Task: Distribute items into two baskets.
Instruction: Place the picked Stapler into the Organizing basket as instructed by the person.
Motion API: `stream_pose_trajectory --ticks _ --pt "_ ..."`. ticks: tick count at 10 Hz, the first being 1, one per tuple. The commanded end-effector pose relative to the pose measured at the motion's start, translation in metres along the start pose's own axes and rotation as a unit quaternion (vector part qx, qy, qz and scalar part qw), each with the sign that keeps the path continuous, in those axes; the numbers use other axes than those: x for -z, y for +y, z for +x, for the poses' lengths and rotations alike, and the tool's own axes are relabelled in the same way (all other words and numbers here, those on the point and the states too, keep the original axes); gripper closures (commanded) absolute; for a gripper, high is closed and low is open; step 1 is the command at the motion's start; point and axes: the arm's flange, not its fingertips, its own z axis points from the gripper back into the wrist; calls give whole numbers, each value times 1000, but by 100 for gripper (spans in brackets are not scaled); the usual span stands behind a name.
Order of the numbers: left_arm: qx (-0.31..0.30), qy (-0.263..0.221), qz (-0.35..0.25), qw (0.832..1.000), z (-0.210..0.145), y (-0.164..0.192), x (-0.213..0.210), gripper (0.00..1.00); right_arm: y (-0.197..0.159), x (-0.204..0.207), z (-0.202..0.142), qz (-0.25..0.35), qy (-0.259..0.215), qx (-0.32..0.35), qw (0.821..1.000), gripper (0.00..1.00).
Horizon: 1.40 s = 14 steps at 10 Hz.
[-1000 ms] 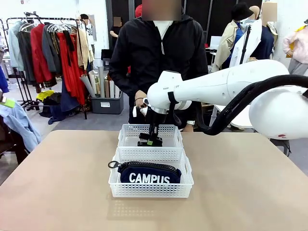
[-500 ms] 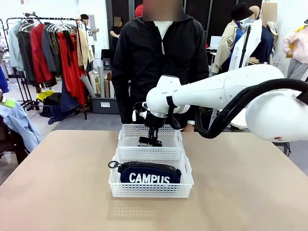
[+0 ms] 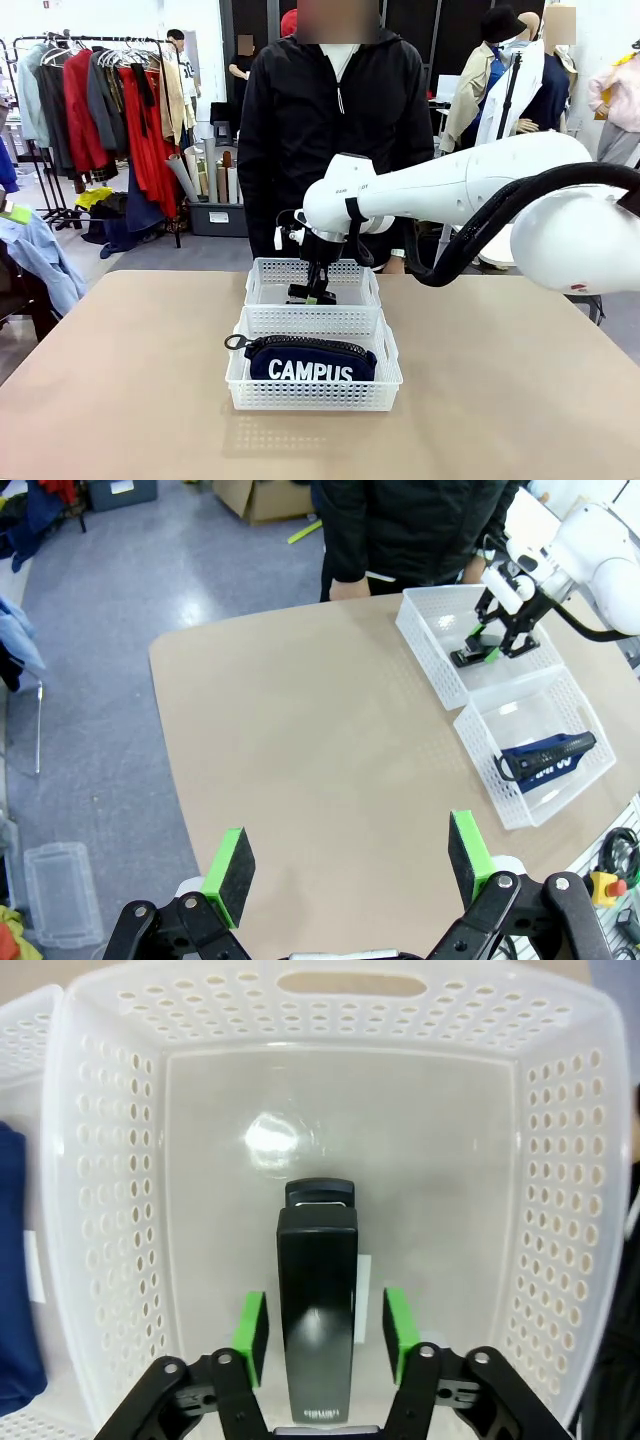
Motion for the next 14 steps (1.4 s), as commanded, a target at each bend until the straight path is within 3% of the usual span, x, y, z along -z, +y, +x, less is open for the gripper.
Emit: stream_pose_trajectory --ticks 1,6,9,10,14 --pt "-4 -2 -4 1000 0 -2 0 0 7 -42 8 -13 17 -28 999 0" --pt "-4 -2 -4 1000 0 -2 0 0 28 -130 -4 0 17 -32 999 0" --pt "-4 -2 -4 1000 0 -2 0 0 37 -146 -15 21 20 -42 999 0" --pt "-4 -2 -4 1000 0 -2 0 0 25 -142 -4 2 25 -14 1000 0" --pt "-4 -2 -4 1000 0 -2 0 0 25 -142 -4 2 25 -14 1000 0"
